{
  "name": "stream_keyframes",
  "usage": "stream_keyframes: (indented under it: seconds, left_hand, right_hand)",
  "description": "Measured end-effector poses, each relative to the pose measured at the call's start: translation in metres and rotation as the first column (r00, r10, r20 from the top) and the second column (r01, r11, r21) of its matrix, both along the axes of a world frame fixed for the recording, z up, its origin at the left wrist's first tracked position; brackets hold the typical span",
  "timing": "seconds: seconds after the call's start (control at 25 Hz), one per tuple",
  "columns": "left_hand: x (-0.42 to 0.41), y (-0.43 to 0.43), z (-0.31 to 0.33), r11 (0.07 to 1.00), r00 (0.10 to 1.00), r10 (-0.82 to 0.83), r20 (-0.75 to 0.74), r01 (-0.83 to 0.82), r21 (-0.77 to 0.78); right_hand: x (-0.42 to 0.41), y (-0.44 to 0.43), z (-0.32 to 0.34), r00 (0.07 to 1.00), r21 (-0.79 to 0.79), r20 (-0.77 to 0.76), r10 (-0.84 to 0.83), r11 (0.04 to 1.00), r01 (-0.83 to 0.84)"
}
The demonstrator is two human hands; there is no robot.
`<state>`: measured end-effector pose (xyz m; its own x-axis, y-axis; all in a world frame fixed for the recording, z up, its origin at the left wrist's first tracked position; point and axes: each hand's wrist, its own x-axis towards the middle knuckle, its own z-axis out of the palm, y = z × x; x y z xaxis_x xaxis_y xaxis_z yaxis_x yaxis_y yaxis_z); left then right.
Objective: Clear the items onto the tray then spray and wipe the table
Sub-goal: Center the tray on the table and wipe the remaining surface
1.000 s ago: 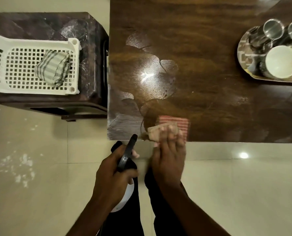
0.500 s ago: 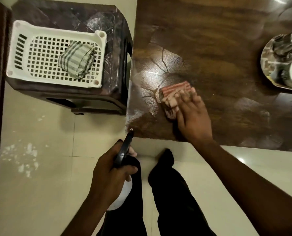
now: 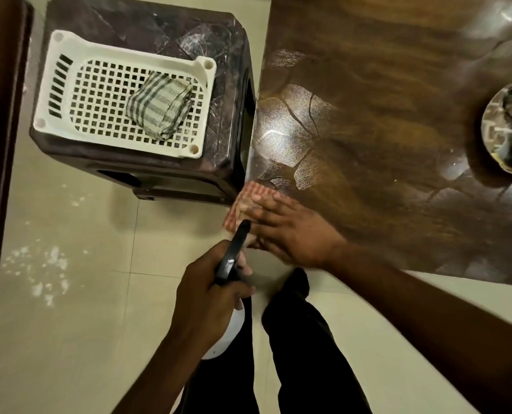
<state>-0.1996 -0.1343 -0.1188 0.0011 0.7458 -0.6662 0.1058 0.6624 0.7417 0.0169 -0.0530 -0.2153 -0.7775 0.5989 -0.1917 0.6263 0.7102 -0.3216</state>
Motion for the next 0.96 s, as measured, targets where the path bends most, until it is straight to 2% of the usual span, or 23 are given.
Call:
stream_keyframes:
  seconds: [0.08,0.2,0.32,0.4,0.52,0.64,0.72,0.8,0.84,0.88,0.92,0.96]
  left_hand:
    - [0.002,0.003,0.002,1.0,1.0,-0.01,0.017,0.009,0.016]
    - [0.001,0.003,0.0,1.0,1.0,-0.004,0.024,0.003,0.017]
    - [-0.001,0.002,-0.001,1.0,1.0,0.015,0.027,-0.015,0.022]
    - [-0.001,0.004,0.001,0.999,0.999,0.034,0.021,-0.034,0.016]
    - [0.002,0.01,0.006,1.0,1.0,0.011,-0.017,-0.011,-0.005]
    - [0.006,0.015,0.011,1.0,0.999,-0.013,-0.035,0.013,0.01]
    - [0.011,0.019,0.019,0.997,1.0,0.006,-0.003,-0.006,0.071]
    - [0.015,0.021,0.032,0.991,1.0,0.007,0.012,-0.009,0.132]
    - [0.016,0.022,0.041,0.989,1.0,-0.001,-0.01,0.003,0.15]
    - [0.017,0.023,0.051,0.987,0.999,-0.009,-0.035,0.015,0.159]
    - [0.018,0.025,0.062,0.986,0.999,-0.011,-0.051,0.019,0.164]
    - [0.018,0.028,0.073,0.985,0.998,-0.01,-0.057,0.02,0.17]
  right_hand:
    - [-0.004,0.057,0.001,0.986,0.011,0.05,-0.158,0.987,0.157]
    - [-0.025,0.122,0.006,0.9,-0.019,0.073,-0.429,0.902,0.432]
    - [-0.037,0.101,0.005,0.843,-0.063,0.045,-0.536,0.841,0.538]
    - [-0.035,0.05,0.002,0.885,-0.035,-0.014,-0.465,0.885,0.464]
    - [-0.015,-0.03,-0.007,0.983,-0.032,-0.035,-0.182,0.983,0.181]
    - [0.016,-0.068,-0.013,1.0,-0.046,0.003,-0.011,0.999,0.011]
    - [0.033,-0.072,-0.006,1.0,-0.072,0.02,-0.002,0.997,0.004]
    - [0.043,-0.072,0.011,0.991,-0.183,-0.012,-0.136,0.974,0.132]
    - [0.044,-0.073,0.025,0.956,-0.297,-0.051,-0.288,0.919,0.261]
    - [0.043,-0.073,0.04,0.87,-0.434,-0.091,-0.484,0.806,0.403]
    - [0.041,-0.073,0.056,0.717,-0.573,-0.124,-0.686,0.639,0.513]
    - [0.039,-0.073,0.073,0.509,-0.702,-0.121,-0.852,0.436,0.563]
